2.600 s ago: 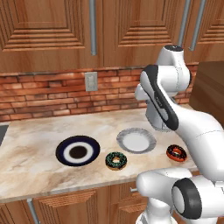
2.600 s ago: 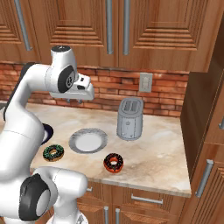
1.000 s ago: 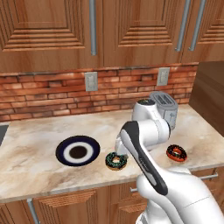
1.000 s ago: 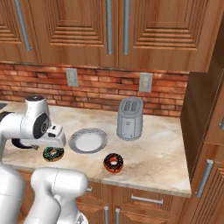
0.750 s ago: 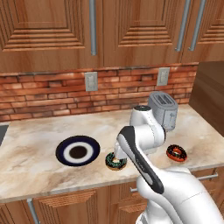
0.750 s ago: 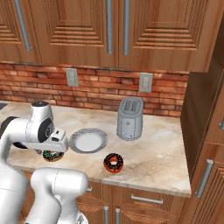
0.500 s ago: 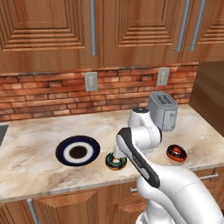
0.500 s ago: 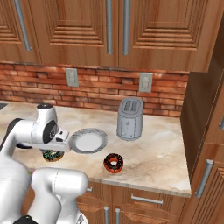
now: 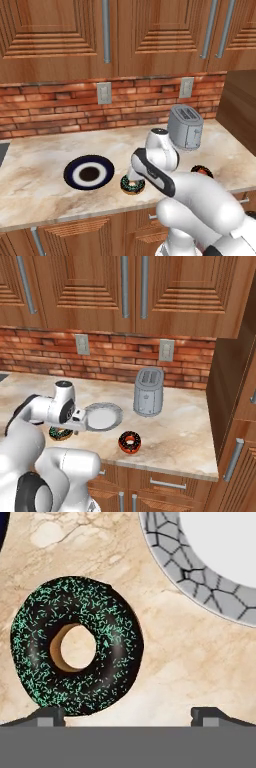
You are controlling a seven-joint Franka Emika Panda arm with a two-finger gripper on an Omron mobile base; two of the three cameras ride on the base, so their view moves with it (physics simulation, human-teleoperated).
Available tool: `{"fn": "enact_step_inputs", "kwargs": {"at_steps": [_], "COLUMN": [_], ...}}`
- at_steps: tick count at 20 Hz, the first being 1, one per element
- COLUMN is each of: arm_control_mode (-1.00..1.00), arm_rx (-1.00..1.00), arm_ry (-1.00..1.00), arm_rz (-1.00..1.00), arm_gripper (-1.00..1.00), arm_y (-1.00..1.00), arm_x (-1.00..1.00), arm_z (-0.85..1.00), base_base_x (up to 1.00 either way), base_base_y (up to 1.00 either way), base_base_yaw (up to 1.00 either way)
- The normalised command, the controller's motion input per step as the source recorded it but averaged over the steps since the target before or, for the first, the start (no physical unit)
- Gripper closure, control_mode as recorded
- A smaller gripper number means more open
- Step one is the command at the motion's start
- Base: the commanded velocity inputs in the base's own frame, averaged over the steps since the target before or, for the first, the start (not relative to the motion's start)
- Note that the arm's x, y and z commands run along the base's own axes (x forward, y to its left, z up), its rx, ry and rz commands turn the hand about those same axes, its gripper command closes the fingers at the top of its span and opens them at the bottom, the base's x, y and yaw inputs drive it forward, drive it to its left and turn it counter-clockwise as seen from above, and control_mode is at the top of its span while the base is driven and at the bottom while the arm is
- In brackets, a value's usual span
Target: Place the pastries on the plates.
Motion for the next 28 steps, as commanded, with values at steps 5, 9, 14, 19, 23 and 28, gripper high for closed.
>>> {"fn": "enact_step_inputs", "kwargs": {"at_steps": [5,9,14,19,23,28], "arm_control_mode": [-1.0,-1.0,-1.0,-1.0,-1.0,-1.0], "arm_rx": [0.0,0.0,0.0,0.0,0.0,0.0], "arm_ry": [0.0,0.0,0.05,0.08,-0.08,-0.19], "arm_rz": [0.0,0.0,0.0,0.0,0.0,0.0], "arm_gripper": [-1.0,-1.0,-1.0,1.0,1.0,1.0], "arm_y": [0.09,0.06,0.01,0.13,0.11,-0.01], "arm_x": [0.44,0.42,0.1,0.0,-0.22,-0.65], "arm_z": [-0.17,-0.14,-0.65,-0.79,-0.31,-0.17], "base_base_x": [0.0,0.0,0.0,0.0,0.0,0.0], "base_base_y": [0.0,0.0,0.0,0.0,0.0,0.0], "base_base_yaw": [0.0,0.0,0.0,0.0,0.0,0.0]}}
